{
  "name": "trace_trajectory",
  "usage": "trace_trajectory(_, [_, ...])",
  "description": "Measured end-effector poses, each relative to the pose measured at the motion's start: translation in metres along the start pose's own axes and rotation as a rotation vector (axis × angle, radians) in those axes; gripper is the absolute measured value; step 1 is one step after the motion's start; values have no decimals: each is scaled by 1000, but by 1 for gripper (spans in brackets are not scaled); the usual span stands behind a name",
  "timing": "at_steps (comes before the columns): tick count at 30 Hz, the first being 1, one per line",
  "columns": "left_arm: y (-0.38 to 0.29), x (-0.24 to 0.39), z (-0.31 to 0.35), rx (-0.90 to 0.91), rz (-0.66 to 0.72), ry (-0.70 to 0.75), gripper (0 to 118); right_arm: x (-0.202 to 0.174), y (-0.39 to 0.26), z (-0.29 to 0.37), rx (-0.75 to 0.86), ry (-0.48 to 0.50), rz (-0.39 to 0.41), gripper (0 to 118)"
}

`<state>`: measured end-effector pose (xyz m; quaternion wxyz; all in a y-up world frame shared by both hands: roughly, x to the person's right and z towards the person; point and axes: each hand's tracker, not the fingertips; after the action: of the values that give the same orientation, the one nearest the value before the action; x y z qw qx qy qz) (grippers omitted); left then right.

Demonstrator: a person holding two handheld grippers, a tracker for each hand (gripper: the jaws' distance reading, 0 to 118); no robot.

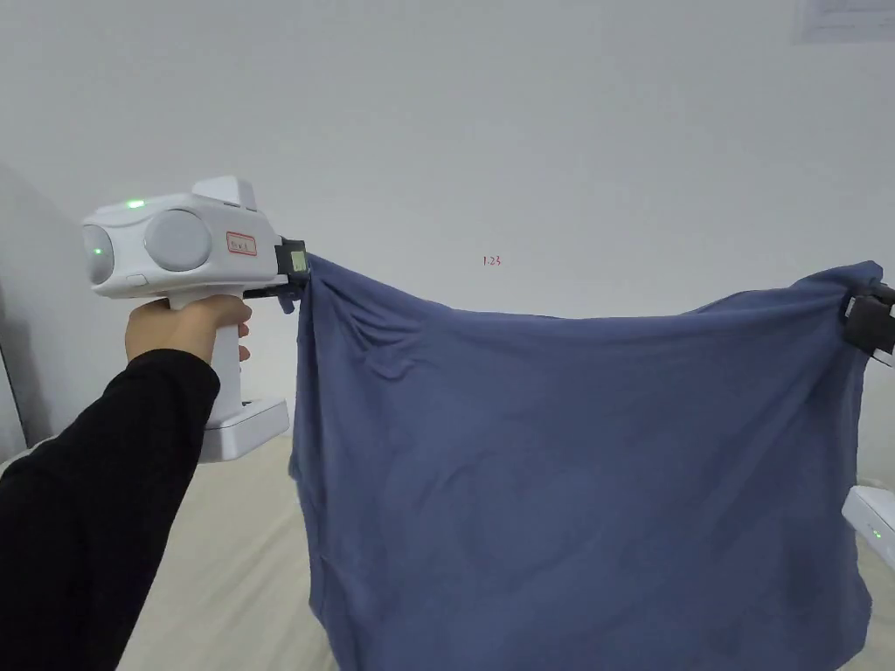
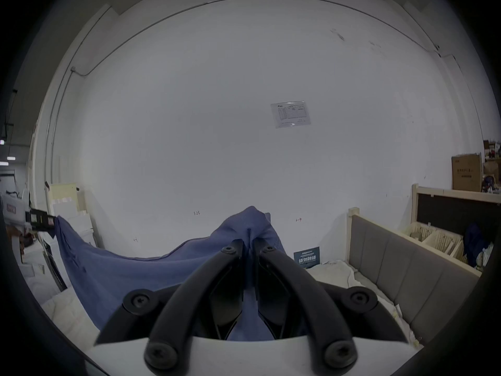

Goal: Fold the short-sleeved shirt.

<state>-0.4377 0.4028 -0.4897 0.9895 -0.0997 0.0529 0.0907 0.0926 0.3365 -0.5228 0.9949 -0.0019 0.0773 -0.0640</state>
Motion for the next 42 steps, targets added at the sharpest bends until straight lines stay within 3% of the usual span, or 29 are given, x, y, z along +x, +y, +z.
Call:
trace_trajectory(6, [-29,-1,-30,-3,22,-27,5,16,-45,-1,-11,-8,-3,4])
trace_trajectory(14, [-149,-7,-36,-166,7,-72,5,48,-155,32,-189,-47,-71,4])
trace_trajectory(21, [-286,-23,38,-359,-34,-116,5,70,-255,130,-339,-44,-170,4])
trace_trajectory(25, [-360,-38,97,-407,-32,-119,5,71,-297,199,-431,-51,-173,4])
trace_trajectory(28, [-412,-50,141,-511,63,-82,5,72,-322,252,-513,-50,-238,4])
trace_trajectory(31, [-443,-54,176,-544,45,-54,5,82,-345,292,-581,-32,-273,4])
trace_trajectory(35, [-467,-62,219,-580,52,-54,5,92,-368,335,-608,-47,-252,4])
trace_trajectory(42, [-482,-82,283,-580,88,-15,5,58,-366,407,-646,-34,-227,4])
